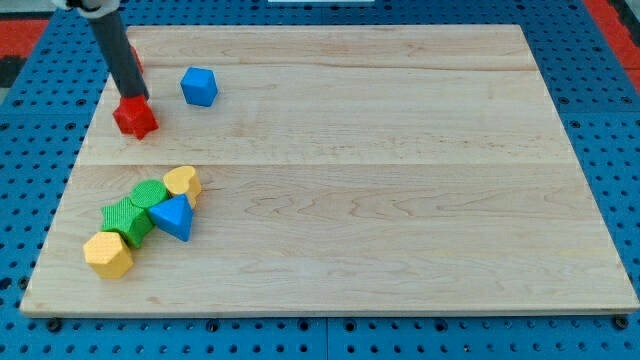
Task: Push the blue cube to the yellow heart
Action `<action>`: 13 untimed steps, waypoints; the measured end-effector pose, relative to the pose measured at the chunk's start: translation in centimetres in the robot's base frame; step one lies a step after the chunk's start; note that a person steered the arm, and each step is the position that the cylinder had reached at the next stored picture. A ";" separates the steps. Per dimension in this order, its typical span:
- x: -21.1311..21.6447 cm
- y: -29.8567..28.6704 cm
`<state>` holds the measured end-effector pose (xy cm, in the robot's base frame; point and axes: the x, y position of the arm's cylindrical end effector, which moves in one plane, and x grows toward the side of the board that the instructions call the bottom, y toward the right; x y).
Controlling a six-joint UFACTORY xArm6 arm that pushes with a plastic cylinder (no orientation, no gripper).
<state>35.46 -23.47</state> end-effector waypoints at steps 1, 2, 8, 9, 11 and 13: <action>6.2 0.4; 8.2 0.6; -2.4 8.9; -1.8 8.2; -3.0 8.7; -4.1 4.5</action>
<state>31.32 -18.99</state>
